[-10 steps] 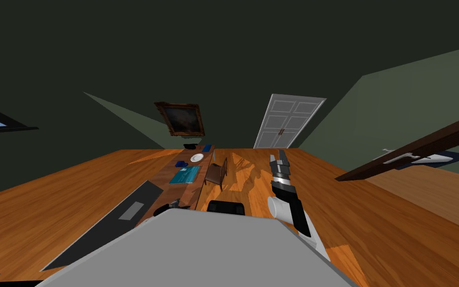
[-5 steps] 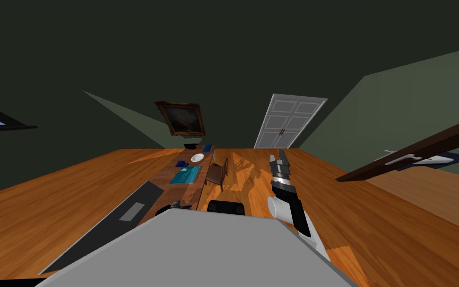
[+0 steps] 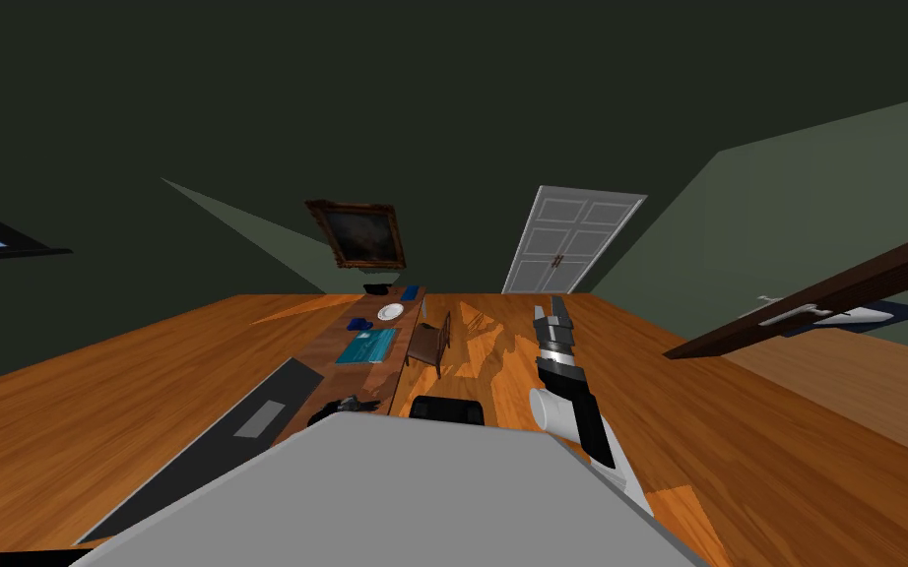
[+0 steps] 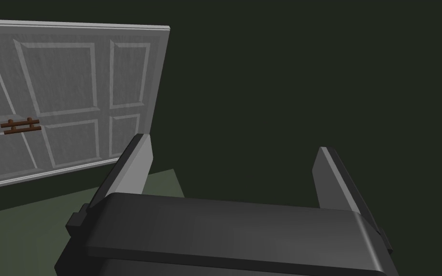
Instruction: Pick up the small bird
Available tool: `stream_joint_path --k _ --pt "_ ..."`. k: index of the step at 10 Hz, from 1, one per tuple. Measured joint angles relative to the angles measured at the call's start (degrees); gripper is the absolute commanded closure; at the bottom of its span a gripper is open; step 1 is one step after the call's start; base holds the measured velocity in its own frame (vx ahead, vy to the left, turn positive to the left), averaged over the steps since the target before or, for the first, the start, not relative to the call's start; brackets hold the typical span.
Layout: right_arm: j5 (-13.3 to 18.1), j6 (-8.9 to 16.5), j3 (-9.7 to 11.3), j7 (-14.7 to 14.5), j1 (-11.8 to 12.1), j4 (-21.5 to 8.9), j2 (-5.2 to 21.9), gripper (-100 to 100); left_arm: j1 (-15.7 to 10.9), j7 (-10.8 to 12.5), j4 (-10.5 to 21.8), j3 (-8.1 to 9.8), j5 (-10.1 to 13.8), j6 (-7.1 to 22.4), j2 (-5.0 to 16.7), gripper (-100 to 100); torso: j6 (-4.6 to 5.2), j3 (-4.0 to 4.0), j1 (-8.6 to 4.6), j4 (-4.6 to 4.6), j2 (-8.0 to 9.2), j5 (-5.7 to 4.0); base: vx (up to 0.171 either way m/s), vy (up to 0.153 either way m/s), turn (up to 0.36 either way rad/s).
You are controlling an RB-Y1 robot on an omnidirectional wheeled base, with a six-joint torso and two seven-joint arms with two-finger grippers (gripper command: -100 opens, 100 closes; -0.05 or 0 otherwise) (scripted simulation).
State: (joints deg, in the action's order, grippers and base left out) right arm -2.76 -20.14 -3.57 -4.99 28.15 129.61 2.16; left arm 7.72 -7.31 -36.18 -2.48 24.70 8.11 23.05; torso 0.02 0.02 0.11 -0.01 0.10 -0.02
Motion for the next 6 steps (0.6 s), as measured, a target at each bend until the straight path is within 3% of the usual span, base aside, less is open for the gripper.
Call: stream_joint_path --k 1,2,6 --pt "0.00 0.00 0.00 0.00 0.00 0.00 0.00 0 -0.01 -0.21 -0.10 -0.88 1.40 0.10 0.78 100 0.00 0.02 -0.11 0.00 0.04 -0.04 -0.016 -0.040 0.001" --pt "0.00 0.00 0.00 0.00 0.00 0.00 0.00 0 0.74 -0.37 -1.71 -0.10 0.93 0.94 0.84 100 -0.01 0.03 -0.17 0.00 0.06 -0.05 -0.018 -0.041 -0.002" --pt "0.00 0.00 0.00 0.00 0.00 0.00 0.00 0 2.69 -1.19 -6.10 -0.65 3.66 3.73 3.04 100 -0.02 0.04 -0.22 0.01 0.09 -0.08 -0.017 -0.035 0.000"
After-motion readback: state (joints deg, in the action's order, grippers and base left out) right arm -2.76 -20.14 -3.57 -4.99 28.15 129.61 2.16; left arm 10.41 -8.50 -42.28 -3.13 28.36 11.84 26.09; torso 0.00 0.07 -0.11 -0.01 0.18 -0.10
